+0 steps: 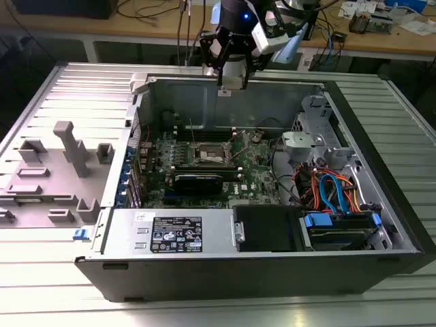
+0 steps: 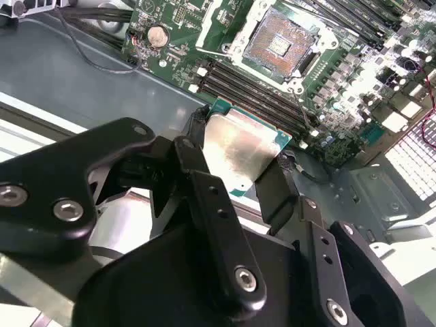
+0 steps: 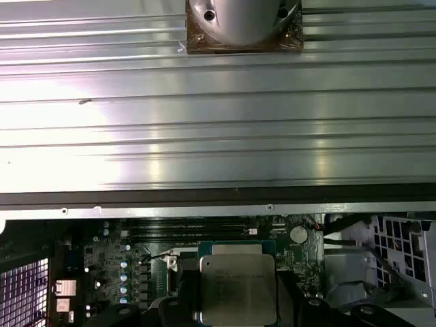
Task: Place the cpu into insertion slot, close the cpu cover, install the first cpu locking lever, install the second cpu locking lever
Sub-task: 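Place the cpu into insertion slot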
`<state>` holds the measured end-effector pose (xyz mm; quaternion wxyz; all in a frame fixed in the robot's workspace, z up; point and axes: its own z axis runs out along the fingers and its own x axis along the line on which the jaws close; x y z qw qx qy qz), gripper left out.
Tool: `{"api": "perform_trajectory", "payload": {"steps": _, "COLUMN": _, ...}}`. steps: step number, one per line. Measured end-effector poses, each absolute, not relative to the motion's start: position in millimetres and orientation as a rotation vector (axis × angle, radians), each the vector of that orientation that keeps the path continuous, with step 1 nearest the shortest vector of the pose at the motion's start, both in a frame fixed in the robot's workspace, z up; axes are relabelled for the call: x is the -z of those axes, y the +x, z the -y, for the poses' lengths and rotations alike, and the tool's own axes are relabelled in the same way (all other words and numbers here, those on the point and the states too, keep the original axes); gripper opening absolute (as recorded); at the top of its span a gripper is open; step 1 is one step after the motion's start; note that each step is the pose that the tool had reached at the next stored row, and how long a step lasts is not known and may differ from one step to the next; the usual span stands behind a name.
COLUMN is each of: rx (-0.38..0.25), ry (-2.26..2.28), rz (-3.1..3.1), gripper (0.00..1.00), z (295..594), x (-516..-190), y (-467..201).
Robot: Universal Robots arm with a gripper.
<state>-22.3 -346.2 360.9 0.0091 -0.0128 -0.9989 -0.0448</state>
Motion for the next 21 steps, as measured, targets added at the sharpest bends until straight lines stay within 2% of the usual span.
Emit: {"api": "perform_trajectory", "payload": {"steps": 21, "rx": 0.14, "ry": -0.04, "rz": 3.12, "gripper": 0.54, "z": 356.0, "x": -360.9, "y": -22.3}}
